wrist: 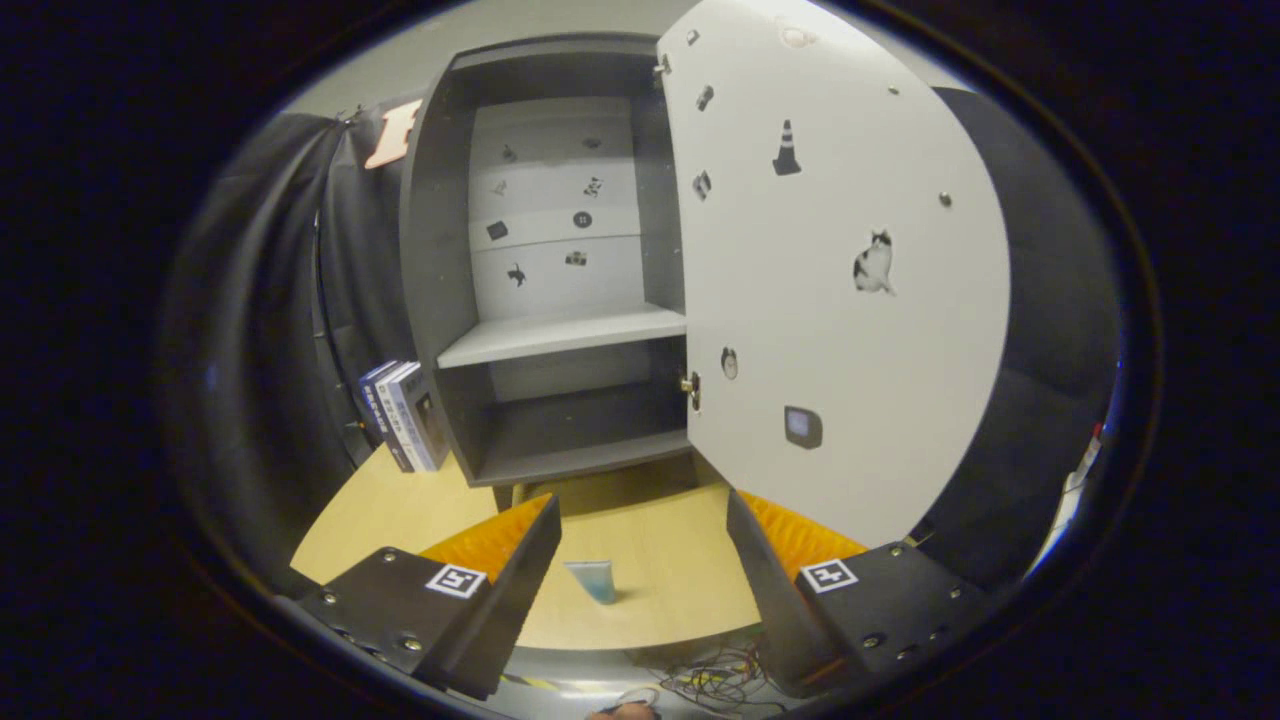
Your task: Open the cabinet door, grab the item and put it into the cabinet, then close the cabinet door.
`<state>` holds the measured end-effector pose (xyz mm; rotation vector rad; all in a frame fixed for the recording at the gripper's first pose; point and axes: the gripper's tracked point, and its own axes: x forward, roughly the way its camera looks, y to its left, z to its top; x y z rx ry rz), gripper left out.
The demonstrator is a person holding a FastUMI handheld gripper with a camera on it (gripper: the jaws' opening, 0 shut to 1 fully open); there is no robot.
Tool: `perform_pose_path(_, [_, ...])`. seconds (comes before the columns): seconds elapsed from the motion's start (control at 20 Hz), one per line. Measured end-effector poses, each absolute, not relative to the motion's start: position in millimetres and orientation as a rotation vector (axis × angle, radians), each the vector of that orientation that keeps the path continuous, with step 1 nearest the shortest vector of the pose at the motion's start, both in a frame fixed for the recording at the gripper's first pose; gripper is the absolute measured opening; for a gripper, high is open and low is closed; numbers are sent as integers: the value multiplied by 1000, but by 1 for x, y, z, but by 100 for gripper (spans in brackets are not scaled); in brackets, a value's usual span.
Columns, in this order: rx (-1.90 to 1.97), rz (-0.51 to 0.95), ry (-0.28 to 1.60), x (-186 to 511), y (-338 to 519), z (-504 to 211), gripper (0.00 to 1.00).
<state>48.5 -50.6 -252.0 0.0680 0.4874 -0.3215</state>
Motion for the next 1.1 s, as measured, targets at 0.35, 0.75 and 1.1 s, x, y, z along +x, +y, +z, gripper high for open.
perform_pose_path(0.35, [99,-264,650,68,-23,-337,99])
perform_pose_path(0.75, [69,-229,877,88,-11,-446,100])
perform_pose_path(1.1, [43,-212,993,106,-13,-501,81])
